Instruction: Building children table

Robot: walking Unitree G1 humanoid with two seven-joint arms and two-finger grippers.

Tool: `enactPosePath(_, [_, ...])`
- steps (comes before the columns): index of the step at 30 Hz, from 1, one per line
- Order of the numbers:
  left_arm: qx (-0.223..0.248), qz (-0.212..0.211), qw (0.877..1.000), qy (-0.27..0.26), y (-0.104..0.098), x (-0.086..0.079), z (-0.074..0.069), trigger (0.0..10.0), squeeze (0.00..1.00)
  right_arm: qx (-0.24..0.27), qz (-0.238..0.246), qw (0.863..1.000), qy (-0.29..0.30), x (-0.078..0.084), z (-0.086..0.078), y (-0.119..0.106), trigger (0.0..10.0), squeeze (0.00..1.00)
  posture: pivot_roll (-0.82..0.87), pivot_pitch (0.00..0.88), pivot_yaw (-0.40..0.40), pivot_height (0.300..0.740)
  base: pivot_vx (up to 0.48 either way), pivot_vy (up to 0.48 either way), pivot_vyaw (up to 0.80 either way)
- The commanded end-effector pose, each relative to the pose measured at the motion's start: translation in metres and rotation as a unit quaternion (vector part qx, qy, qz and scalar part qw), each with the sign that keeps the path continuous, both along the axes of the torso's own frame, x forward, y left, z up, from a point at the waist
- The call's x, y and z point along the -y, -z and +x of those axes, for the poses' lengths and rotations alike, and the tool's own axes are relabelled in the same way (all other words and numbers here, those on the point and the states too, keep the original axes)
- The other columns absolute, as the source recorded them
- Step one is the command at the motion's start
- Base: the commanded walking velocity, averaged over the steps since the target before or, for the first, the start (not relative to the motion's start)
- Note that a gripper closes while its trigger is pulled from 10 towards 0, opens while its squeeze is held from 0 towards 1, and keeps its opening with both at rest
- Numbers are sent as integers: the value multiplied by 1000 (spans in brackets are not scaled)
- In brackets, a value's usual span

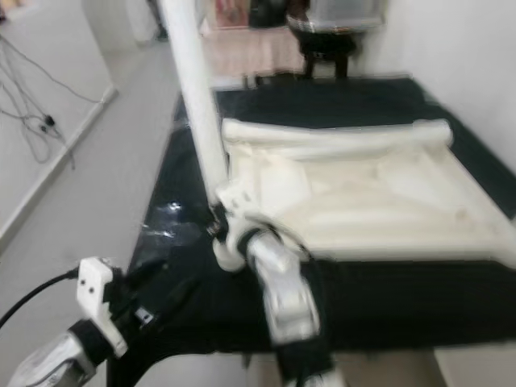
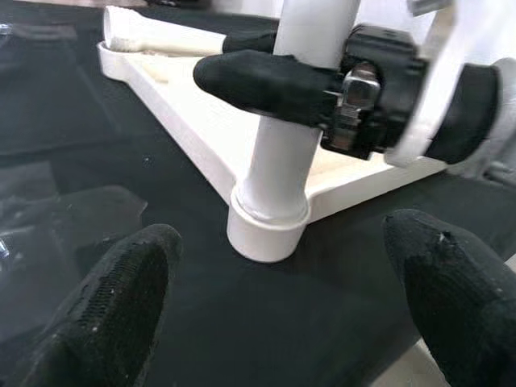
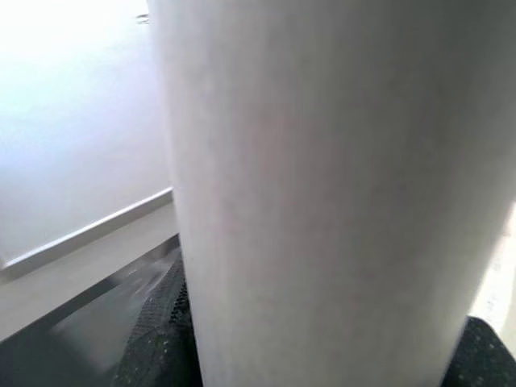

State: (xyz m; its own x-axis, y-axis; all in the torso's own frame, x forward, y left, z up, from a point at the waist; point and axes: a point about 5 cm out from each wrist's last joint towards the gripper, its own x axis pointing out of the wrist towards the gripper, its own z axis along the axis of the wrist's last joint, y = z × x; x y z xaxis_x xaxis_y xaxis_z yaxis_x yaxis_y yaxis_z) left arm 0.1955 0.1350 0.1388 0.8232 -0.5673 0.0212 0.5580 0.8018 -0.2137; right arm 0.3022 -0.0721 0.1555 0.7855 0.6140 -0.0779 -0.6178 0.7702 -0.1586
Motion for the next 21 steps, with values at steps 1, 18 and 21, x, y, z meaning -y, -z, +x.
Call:
enactPosePath(1, [-6, 2, 1000, 15, 1, 1, 1, 10000, 0, -57, -35, 996, -61, -13, -7, 23, 0, 0, 2, 81, 69, 740, 0, 0, 0])
enactPosePath(18, [-2, -4, 1000, 7, -2, 2, 0, 10000, 0, -16, 44, 926, -375, -13, 0, -34, 10000, 0, 1, 84, 78, 740, 0, 0, 0])
enactPosePath(21, [-2, -4, 1000, 8, -2, 2, -1, 10000, 0, -19, 29, 909, -416, -10, 6, -35, 10000, 0, 5, 85, 77, 740, 0, 0, 0])
